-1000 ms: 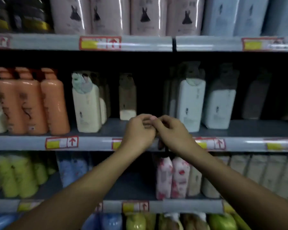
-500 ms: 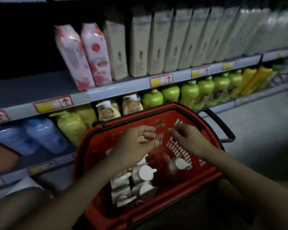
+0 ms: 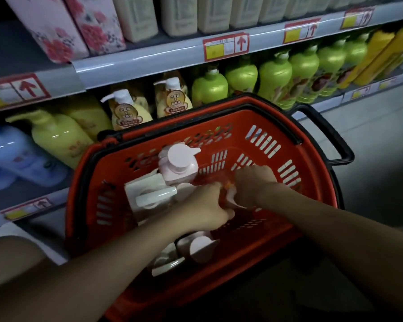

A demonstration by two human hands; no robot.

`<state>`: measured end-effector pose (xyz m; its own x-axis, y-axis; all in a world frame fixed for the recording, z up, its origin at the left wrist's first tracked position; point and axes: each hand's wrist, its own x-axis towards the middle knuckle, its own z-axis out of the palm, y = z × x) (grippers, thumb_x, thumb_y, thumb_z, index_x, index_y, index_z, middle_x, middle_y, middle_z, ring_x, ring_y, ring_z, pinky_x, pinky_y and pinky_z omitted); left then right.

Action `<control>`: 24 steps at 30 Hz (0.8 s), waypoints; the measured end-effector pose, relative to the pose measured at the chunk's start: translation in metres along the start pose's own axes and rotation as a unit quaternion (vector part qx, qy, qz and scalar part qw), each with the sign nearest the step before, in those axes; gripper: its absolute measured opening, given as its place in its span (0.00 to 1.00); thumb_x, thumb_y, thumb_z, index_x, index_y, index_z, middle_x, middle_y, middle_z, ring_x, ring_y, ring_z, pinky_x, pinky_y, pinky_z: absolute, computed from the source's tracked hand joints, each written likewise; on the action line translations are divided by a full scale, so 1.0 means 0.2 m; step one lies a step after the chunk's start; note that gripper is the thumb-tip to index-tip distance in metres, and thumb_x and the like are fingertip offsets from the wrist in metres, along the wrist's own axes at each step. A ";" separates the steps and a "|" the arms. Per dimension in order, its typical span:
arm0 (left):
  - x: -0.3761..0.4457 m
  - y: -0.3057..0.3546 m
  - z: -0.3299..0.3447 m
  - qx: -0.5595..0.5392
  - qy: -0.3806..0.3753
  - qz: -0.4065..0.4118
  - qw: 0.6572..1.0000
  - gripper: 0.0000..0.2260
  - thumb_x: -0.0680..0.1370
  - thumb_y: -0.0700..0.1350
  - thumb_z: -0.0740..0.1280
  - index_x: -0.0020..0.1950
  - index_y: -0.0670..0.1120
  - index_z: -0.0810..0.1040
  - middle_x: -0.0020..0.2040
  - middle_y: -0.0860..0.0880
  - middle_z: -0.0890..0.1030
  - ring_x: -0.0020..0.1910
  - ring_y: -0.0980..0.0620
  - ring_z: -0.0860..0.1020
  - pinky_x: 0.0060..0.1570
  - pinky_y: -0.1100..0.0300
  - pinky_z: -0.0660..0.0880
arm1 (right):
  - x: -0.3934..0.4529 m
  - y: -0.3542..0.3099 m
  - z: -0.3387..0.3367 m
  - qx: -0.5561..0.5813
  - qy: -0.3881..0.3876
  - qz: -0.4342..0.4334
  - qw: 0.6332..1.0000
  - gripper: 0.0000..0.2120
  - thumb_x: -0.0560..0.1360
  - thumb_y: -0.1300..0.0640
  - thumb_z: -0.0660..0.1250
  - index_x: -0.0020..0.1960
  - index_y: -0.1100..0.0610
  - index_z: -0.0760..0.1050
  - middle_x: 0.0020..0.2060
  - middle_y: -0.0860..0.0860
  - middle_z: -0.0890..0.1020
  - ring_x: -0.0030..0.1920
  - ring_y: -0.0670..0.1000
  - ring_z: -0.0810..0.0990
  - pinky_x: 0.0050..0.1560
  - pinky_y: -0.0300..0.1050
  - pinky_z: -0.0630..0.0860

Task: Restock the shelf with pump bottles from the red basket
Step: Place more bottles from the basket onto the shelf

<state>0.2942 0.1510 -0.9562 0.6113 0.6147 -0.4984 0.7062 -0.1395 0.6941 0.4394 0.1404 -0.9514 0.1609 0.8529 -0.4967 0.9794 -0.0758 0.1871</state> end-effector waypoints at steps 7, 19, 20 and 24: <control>-0.03 -0.08 -0.03 0.014 0.092 0.066 0.993 0.28 0.72 0.47 0.75 0.68 0.51 0.69 0.62 0.50 0.79 0.62 0.50 0.78 0.55 0.60 0.73 | -0.01 0.02 -0.27 0.241 0.075 0.088 0.964 0.27 0.70 0.33 0.68 0.30 0.57 0.73 0.23 0.49 0.77 0.36 0.54 0.80 0.45 0.46 0.77; -0.06 0.07 0.00 -0.107 0.295 0.132 0.940 0.37 0.68 0.48 0.79 0.72 0.55 0.66 0.66 0.55 0.77 0.65 0.54 0.76 0.60 0.50 0.78 | -0.34 0.15 -0.55 0.386 0.154 0.090 0.905 0.28 0.68 0.35 0.68 0.22 0.56 0.80 0.16 0.52 0.77 0.15 0.46 0.74 0.16 0.36 0.67; -0.05 0.09 0.00 -0.115 0.312 0.120 0.936 0.34 0.66 0.47 0.79 0.68 0.56 0.69 0.61 0.56 0.79 0.60 0.55 0.79 0.53 0.51 0.80 | -0.36 0.15 -0.54 0.384 0.157 0.094 0.905 0.30 0.69 0.34 0.67 0.24 0.60 0.80 0.17 0.52 0.78 0.16 0.47 0.75 0.18 0.37 0.67; -0.01 0.17 -0.01 -0.207 0.257 0.018 0.944 0.32 0.59 0.48 0.79 0.61 0.54 0.75 0.52 0.56 0.83 0.51 0.54 0.81 0.43 0.59 0.78 | -0.35 0.19 -0.53 0.509 0.147 0.080 0.844 0.35 0.78 0.35 0.61 0.35 0.66 0.82 0.20 0.56 0.79 0.18 0.50 0.74 0.18 0.34 0.68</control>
<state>0.3163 0.1468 -0.9309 0.3042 0.9252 -0.2267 0.4229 0.0821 0.9024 0.4516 0.1325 -0.8187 0.4105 0.8696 -0.2743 0.5692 -0.4794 -0.6680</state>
